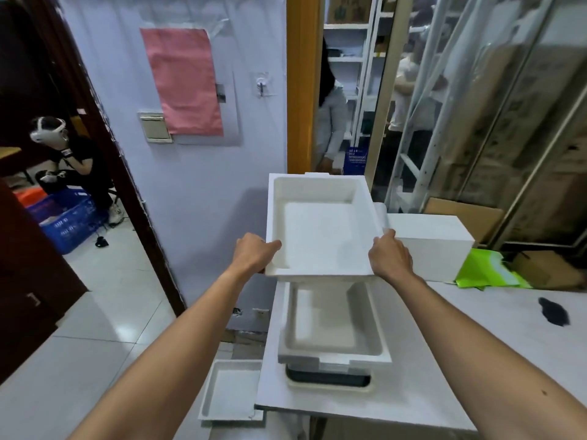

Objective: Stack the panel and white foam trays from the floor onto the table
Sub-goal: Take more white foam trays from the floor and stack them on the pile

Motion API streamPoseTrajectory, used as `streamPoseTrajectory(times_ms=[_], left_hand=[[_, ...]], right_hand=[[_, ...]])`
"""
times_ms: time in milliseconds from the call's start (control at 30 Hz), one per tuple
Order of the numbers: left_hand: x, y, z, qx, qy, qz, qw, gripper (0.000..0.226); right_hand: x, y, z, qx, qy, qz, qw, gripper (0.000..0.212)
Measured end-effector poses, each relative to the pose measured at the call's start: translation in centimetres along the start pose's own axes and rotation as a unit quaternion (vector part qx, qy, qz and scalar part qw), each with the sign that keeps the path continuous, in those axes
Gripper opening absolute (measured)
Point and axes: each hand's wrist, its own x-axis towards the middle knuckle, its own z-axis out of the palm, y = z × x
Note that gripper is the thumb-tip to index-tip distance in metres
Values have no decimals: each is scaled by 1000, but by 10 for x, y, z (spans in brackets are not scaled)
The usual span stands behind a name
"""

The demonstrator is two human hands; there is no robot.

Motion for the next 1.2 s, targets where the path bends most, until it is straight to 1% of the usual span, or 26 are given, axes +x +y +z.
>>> streamPoseTrajectory(times_ms=[100, 200, 367, 467, 600, 800, 1000, 1200], left_hand=[[-1, 2, 8, -4, -15, -3, 1000, 51], [0, 3, 12, -16, -53, -1, 998, 50], [5, 9, 15, -13, -94, 24, 995, 30], [6, 15, 17, -30, -87, 26, 995, 21], [6, 19, 16, -32, -84, 30, 995, 19], [10, 18, 15, -72, -96, 22, 993, 27], [14, 11, 11, -99, -90, 12, 991, 27], [22, -10, -1, -48, -69, 30, 996, 26]], right_hand=[[-5, 10, -5, 0, 2, 3, 1000, 33], [-8, 21, -8, -4, 10, 4, 1000, 35], [-8, 32, -16, -9, 5, 0, 1000, 25], [-7, 33, -26, -15, -4, -9, 1000, 21], [-5, 32, -41, -27, 1, -31, 999, 19], [4, 25, -57, -43, 18, -40, 998, 27], [12, 20, -63, -51, 56, -72, 995, 16], [17, 12, -68, -74, 84, -125, 986, 11]])
